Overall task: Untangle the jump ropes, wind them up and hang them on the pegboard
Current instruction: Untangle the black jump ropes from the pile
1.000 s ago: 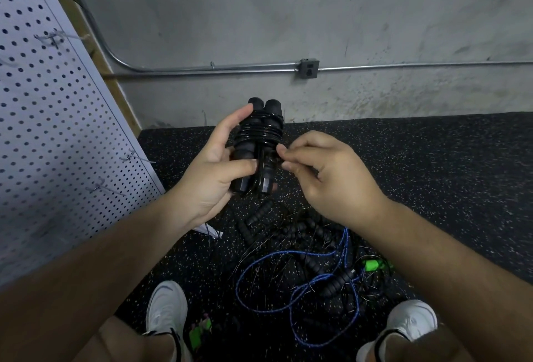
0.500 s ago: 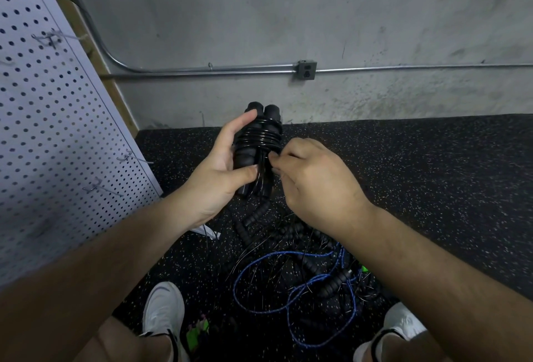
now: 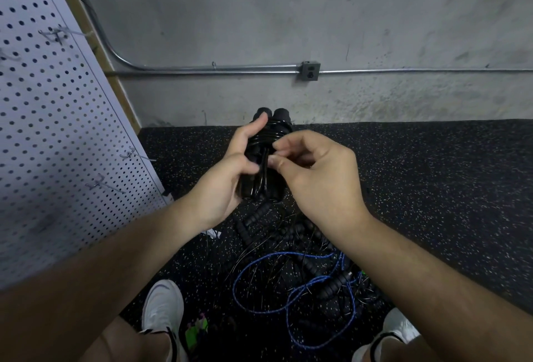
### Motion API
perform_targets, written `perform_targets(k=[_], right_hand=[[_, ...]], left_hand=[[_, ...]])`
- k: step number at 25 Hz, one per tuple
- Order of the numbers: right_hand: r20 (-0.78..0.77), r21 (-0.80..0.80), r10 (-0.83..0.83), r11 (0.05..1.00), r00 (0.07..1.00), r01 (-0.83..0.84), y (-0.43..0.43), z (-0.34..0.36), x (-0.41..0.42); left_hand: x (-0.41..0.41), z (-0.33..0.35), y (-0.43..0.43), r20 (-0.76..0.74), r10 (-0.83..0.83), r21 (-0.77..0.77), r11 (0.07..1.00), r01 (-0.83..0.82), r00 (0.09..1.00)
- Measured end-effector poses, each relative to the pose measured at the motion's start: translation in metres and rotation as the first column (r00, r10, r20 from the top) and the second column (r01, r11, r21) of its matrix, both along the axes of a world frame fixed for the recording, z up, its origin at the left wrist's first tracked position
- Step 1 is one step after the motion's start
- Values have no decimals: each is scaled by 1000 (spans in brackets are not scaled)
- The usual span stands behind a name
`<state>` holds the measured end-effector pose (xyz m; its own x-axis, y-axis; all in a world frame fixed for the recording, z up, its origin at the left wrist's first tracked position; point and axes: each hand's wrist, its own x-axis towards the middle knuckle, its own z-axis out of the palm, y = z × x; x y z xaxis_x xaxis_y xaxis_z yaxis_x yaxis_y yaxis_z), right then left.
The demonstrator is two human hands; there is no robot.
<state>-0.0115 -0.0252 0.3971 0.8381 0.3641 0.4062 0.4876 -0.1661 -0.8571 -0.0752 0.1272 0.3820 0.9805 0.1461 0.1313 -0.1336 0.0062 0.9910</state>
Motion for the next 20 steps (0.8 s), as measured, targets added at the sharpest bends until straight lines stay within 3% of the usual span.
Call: perform_targets(k=[2, 9, 14, 17, 20], right_hand=[[52, -40, 43, 998, 998, -41, -1, -1, -2], [160, -142, 200, 974, 967, -178, -6, -6, 1], [352, -239, 209, 962, 912, -129, -4, -16, 12], [525, -348, 216, 937, 823, -23, -2, -22, 18], [740, -397, 245, 911, 627, 112, 0, -21, 26]], left_hand=[[-2, 2, 4, 16, -25, 5, 1000, 25, 1000], [-2, 10, 15, -8, 9, 332, 943, -6, 1000], [4, 9, 16, -72, 33, 349, 937, -6, 997], [5, 3, 16, -150, -1, 337, 940, 52, 989], [5, 5, 16, -187, -42, 303, 948, 98, 981]])
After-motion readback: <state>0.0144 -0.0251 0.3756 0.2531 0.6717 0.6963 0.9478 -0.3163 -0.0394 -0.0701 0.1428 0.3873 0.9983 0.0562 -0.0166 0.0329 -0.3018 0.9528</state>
